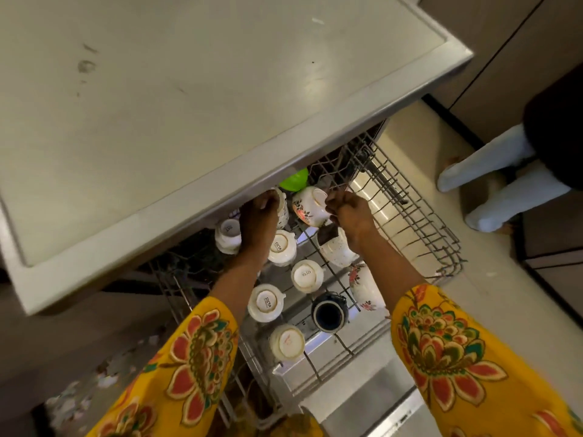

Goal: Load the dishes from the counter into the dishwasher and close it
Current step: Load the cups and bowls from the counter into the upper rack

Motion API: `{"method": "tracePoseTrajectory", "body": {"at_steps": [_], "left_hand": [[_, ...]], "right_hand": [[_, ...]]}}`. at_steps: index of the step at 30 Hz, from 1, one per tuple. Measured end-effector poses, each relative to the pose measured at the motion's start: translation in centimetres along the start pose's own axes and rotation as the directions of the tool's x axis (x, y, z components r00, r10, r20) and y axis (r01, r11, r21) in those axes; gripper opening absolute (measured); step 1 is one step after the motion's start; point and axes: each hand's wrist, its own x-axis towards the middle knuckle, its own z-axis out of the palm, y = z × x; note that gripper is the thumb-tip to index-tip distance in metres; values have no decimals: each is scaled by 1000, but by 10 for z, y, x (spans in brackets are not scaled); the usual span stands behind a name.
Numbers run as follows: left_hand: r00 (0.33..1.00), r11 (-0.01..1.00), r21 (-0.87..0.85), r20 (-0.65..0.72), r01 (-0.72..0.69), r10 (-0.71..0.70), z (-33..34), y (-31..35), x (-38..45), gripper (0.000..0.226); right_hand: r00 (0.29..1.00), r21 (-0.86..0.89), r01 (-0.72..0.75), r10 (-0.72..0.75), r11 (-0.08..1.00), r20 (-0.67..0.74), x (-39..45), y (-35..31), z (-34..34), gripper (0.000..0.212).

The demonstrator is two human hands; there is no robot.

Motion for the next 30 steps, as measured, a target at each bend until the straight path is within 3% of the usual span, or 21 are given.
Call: {"method": "tracePoseTrajectory", "body": {"at_steps": [3, 7, 12, 14, 16, 19, 24, 30], "left_hand": [[999, 999, -47, -28, -27, 26, -4, -6, -24, 9], [1000, 975, -223, 2, 27, -27, -5, -10, -67, 22], [973, 871, -442, 10, 212, -231, -6, -30, -105, 27], [933, 787, -517, 70, 338, -354, -7, -41, -123, 29], [861, 636, -610, 168, 473, -479, -8, -51, -142, 25], [789, 435, -728, 235, 530, -568, -4, -67, -165, 24], [728, 361, -730, 269, 581, -631, 18, -87, -203, 34], [595, 203, -733, 324, 650, -735, 40, -115, -230, 39]], "right_hand": [[999, 41, 1, -3, 999, 40, -29, 7, -11, 26], [996, 12, 59, -60, 998, 70, -80, 8, -31, 29], [1000, 24, -22, 22, 999, 16, -122, 21, -52, 12], [998, 33, -58, 60, 998, -37, -134, 29, -60, 12], [987, 93, -114, 124, 989, -100, -144, 41, -67, 12], [953, 189, -206, 240, 960, -183, -152, 59, -77, 12], [902, 265, -258, 330, 929, -278, -158, 86, -91, 15], [869, 250, -307, 378, 918, -320, -160, 109, -100, 13]]}}
